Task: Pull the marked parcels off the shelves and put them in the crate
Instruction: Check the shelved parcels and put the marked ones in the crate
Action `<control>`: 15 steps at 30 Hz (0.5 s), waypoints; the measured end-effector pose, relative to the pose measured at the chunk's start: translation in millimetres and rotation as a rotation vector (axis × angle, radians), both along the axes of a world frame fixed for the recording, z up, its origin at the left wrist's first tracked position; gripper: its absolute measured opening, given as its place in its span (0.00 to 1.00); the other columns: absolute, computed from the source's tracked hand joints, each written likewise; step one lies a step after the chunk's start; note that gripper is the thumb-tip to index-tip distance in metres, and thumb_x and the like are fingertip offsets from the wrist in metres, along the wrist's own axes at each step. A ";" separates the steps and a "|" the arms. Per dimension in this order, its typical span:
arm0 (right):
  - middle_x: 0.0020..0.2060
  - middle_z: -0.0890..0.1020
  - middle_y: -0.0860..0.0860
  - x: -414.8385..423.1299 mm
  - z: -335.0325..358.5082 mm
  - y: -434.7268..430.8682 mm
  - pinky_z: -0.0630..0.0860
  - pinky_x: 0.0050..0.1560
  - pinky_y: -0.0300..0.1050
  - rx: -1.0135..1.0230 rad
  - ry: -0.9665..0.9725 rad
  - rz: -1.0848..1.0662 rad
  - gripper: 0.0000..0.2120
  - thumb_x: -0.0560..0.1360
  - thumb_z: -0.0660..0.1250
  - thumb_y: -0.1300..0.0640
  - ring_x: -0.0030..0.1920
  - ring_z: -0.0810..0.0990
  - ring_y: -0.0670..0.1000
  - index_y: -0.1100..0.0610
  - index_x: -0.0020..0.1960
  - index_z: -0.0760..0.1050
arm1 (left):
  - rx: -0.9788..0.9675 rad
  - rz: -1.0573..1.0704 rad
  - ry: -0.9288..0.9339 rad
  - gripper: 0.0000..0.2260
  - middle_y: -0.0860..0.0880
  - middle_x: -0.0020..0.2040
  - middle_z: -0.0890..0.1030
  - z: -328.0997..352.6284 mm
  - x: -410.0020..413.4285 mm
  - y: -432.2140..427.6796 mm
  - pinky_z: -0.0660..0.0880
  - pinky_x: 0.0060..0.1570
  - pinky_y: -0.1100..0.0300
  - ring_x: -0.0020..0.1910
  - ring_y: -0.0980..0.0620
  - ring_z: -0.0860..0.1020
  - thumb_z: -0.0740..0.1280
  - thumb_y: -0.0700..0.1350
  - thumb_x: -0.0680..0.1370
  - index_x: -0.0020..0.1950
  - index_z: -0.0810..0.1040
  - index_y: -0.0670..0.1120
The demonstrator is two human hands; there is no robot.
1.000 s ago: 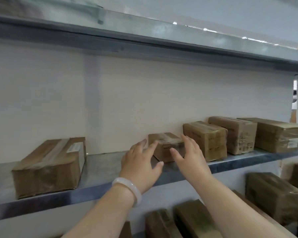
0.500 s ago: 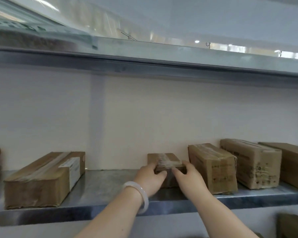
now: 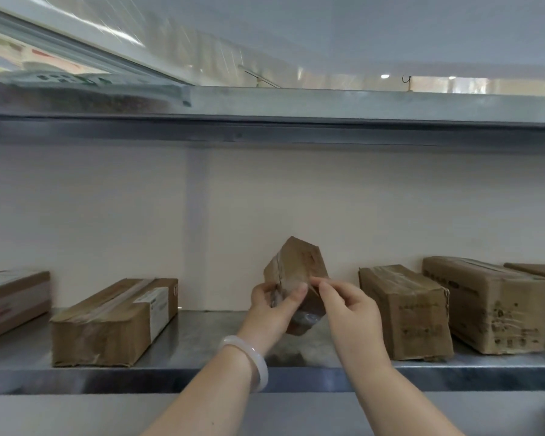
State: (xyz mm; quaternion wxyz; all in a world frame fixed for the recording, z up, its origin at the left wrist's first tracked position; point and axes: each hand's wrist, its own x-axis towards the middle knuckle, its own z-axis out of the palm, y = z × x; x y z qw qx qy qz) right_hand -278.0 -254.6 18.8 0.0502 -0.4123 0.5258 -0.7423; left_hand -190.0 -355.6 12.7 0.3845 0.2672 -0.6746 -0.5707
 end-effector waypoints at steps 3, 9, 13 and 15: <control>0.47 0.85 0.42 14.1 -1.5 -1.5 0.75 0.52 0.33 -0.018 0.046 0.075 0.17 0.77 0.65 0.64 0.54 0.79 0.36 0.45 0.41 0.85 | 0.150 -0.023 0.150 0.54 0.42 0.58 0.81 -2.1 2.2 0.4 0.79 0.56 0.44 0.53 0.44 0.83 0.76 0.73 0.49 0.67 0.66 0.48; 0.49 0.84 0.42 23.8 7.5 -5.6 0.76 0.48 0.31 -0.100 -0.017 0.126 0.14 0.79 0.63 0.65 0.52 0.81 0.39 0.48 0.53 0.82 | 0.263 -0.023 0.363 0.31 0.40 0.53 0.84 -2.2 15.3 -14.7 0.80 0.52 0.44 0.52 0.42 0.83 0.73 0.60 0.67 0.64 0.74 0.46; 0.64 0.74 0.43 15.6 4.6 -19.6 0.69 0.59 0.39 0.140 -0.058 0.020 0.19 0.78 0.67 0.54 0.65 0.72 0.45 0.46 0.68 0.71 | 0.514 -0.180 0.517 0.20 0.39 0.55 0.84 2.7 24.8 -20.5 0.78 0.57 0.41 0.54 0.41 0.83 0.67 0.57 0.76 0.62 0.77 0.45; 0.64 0.74 0.43 16.0 1.1 -26.1 0.70 0.60 0.41 0.231 -0.116 0.138 0.24 0.78 0.66 0.49 0.65 0.75 0.46 0.47 0.73 0.66 | 0.525 -0.248 0.464 0.21 0.40 0.55 0.84 4.0 28.4 -21.6 0.78 0.57 0.43 0.54 0.42 0.83 0.64 0.59 0.77 0.61 0.79 0.45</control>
